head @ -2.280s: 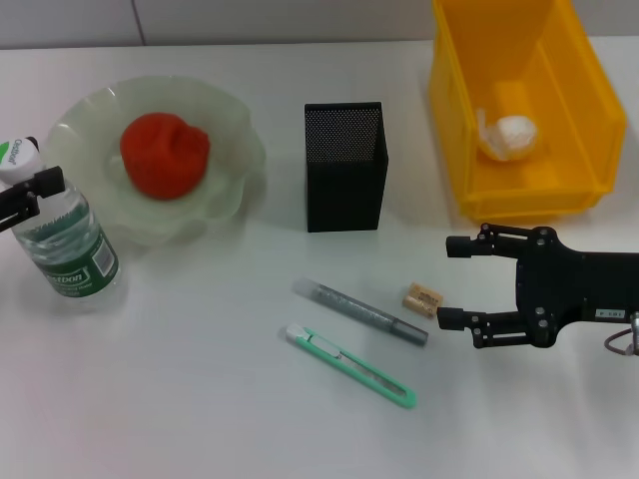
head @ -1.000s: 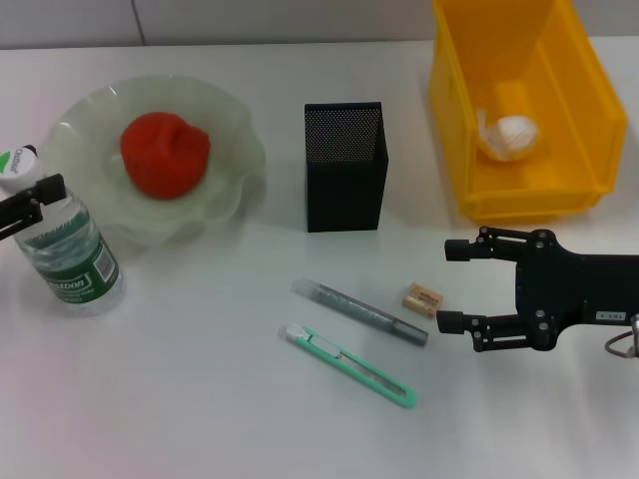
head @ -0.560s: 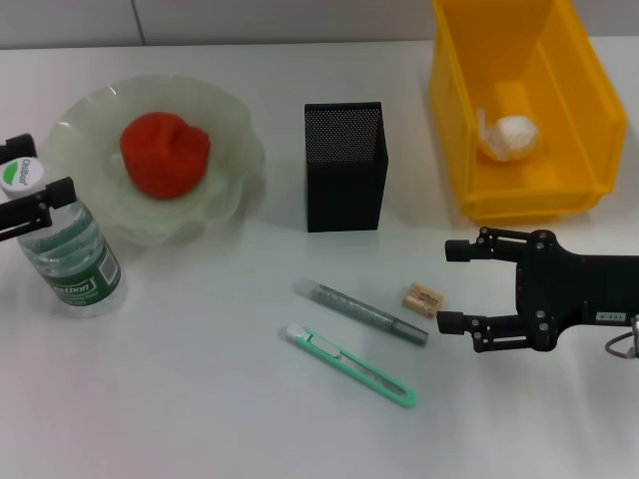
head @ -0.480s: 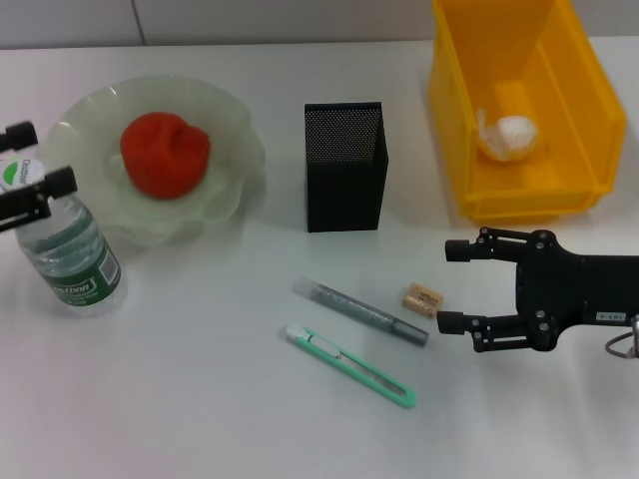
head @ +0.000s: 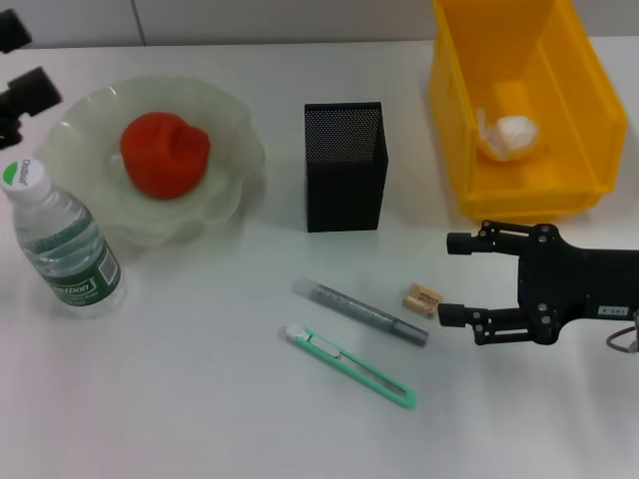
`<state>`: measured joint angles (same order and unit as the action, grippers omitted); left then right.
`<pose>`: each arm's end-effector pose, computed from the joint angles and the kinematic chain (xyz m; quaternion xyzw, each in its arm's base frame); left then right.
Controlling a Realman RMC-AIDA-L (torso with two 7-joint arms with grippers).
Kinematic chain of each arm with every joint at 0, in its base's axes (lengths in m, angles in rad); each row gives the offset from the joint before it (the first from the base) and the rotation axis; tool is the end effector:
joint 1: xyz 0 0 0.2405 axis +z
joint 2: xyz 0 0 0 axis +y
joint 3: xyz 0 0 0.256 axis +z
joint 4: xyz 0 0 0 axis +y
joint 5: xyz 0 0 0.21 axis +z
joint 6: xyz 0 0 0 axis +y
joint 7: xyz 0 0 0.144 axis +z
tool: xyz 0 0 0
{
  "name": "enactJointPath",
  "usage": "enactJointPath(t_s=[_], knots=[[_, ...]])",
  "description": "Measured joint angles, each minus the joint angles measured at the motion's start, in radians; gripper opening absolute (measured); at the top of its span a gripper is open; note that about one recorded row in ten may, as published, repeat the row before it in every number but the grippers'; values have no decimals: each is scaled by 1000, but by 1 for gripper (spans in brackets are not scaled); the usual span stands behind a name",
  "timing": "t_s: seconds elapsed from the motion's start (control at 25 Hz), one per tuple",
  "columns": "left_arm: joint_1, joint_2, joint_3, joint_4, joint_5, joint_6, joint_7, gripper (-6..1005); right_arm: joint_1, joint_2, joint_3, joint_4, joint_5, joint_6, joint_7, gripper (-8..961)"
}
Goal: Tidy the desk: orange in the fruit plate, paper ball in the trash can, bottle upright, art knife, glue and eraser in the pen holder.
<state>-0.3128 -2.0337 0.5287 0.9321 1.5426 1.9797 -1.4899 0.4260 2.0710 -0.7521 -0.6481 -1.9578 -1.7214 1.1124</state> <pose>-0.2559 0.2688 0.1237 -0.8672 -0.1215 -0.4441 0.1898 0.2740 0.2832 -0.0035 -0.9556 0.1047 0.2606 0.0895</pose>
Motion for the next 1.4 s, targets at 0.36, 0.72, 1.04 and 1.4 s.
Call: enactJointPath(t_s=[0.36,0.72,1.04,1.4], knots=[[-31,-28,265,-45,76,-33,19,758,23,-12,31,-3,11,-18,39,826],[-55,-26,308,-266,184,-91,244,758,106,-57,41,-21,9,-67,191,827],[-10,-7,312,-395,195,-146,418,755,201,-75,-19,-125,-27,-140,403,826],[36,-9,307,-415,286,-219,506,755,342,-40,-272,-287,-177,-148,628,827]])
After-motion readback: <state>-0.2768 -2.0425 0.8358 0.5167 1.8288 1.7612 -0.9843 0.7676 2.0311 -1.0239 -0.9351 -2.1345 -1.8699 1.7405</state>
